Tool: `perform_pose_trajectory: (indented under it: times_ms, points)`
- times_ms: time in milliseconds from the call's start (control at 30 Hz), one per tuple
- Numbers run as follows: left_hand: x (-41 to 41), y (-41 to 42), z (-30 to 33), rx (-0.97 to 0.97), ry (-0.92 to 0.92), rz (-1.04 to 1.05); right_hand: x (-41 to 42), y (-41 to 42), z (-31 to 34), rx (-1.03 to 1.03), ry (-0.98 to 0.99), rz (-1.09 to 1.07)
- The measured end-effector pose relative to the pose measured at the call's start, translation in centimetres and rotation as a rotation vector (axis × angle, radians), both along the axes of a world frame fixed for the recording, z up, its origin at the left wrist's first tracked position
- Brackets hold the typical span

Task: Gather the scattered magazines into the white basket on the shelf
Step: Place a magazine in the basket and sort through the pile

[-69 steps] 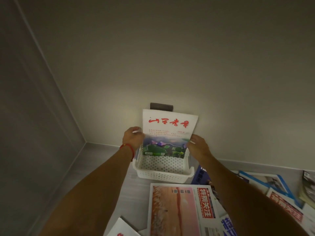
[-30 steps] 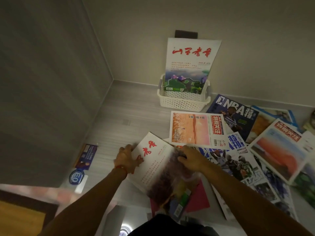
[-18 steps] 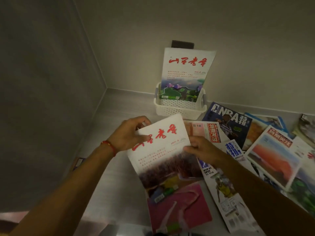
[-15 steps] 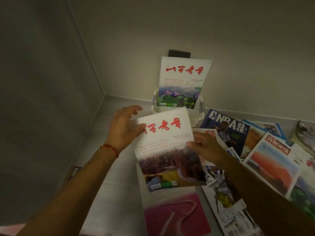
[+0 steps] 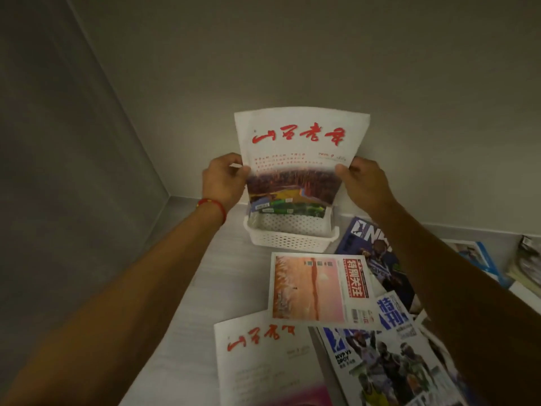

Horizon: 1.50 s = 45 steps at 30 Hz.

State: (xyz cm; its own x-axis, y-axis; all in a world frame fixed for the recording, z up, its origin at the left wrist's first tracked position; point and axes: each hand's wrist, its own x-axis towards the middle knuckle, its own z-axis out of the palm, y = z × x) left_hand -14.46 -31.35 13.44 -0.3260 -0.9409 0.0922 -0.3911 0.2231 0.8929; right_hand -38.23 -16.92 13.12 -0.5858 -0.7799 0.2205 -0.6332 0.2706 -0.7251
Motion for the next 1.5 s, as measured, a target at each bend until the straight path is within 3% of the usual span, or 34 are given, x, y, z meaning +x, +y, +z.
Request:
perform_pose_trajectory:
  times_ms: [267,600,1033,1200,1300,1367,1433,1500]
  points:
    - [-4.4,-3.2,-4.1,0.415,0.158,0.205,-2.0,-2.6,-4.2,0.074,-0.073,-0.156]
    - [-6.6,-4.1,-7.3,0.546,0.149,0.259,-2.5,-3.7,-7.1,0.158,-0.177,-0.162]
    - [-7.1,-1.9,-6.9,0.465,0.102,-0.076,-1.9,-1.5,-8.5,0.172,-0.356,-0.04]
    - [-7.1,-1.9,-8.2,0.497,0.023,0.003,-2.5,6.6,-11.0,0.206,-0.204,-0.082]
    - [-7.0,1.2,-8.6,0.329,-0.045,0.145,-3.8,13.7,-13.5,0.391,-0.046,-0.188]
    - [-7.4,5.3,-9.0,0.134,-0.116,0.12,-4.6,18.4,-15.2,0.542,0.029,-0.36]
    - [-8.0,10.3,-10.0,0.074,-0.086,-0.062,-5.3,22.7,-16.2,0.696,-0.105,-0.5]
    - [-8.7,15.4,-11.3,0.141,-0.087,-0.229,-5.6,26.4,-16.9,0.857,-0.252,-0.538]
